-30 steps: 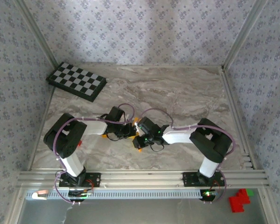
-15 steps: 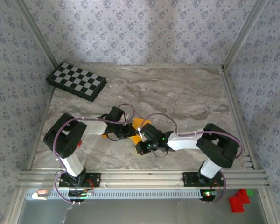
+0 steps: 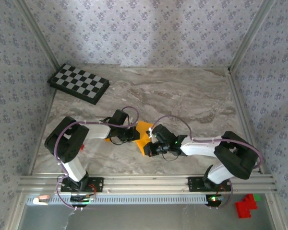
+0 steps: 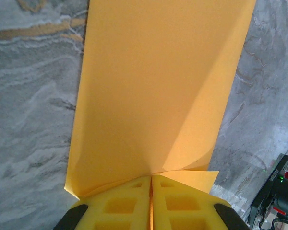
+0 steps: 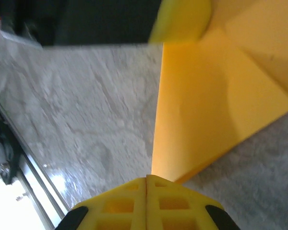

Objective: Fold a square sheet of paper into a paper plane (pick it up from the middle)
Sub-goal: Third fold the triangle at the center of the table.

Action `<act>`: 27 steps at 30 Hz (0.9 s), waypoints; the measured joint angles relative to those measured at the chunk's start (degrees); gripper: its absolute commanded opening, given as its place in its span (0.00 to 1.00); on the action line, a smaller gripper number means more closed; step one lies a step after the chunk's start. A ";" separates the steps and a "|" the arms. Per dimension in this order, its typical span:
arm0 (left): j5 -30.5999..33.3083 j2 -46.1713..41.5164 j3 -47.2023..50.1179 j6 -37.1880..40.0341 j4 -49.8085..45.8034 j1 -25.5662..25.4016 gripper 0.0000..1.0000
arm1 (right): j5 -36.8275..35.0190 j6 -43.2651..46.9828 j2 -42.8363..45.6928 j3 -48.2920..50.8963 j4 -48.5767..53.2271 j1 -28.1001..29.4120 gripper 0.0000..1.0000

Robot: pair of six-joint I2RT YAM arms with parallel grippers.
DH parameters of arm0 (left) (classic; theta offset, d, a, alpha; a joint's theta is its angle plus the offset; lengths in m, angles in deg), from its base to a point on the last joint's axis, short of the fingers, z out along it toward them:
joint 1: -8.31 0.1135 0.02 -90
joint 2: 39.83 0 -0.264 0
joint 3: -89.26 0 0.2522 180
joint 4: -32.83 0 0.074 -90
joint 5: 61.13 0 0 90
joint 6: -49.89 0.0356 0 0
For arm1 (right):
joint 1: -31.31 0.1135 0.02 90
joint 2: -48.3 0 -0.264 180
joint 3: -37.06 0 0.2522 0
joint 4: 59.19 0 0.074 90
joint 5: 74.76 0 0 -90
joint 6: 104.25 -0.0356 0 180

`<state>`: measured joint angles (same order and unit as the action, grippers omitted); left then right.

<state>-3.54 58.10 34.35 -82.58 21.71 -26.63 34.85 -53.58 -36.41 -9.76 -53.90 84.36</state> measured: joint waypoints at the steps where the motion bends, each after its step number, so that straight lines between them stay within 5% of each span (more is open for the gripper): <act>1: 0.11 0.00 0.00 0.02 0.00 -0.02 0.10 | 0.35 -0.17 -0.15 0.00 -0.48 -0.35 0.07; 27: 0.61 -0.04 -1.70 -0.02 -2.71 -0.35 0.17 | 5.35 -0.37 -10.27 -1.73 -7.65 -4.72 0.04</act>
<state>-2.92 58.05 32.65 -82.61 19.00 -26.98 40.21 -53.95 -46.68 -11.49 -61.55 79.64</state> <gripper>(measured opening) 0.147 0.054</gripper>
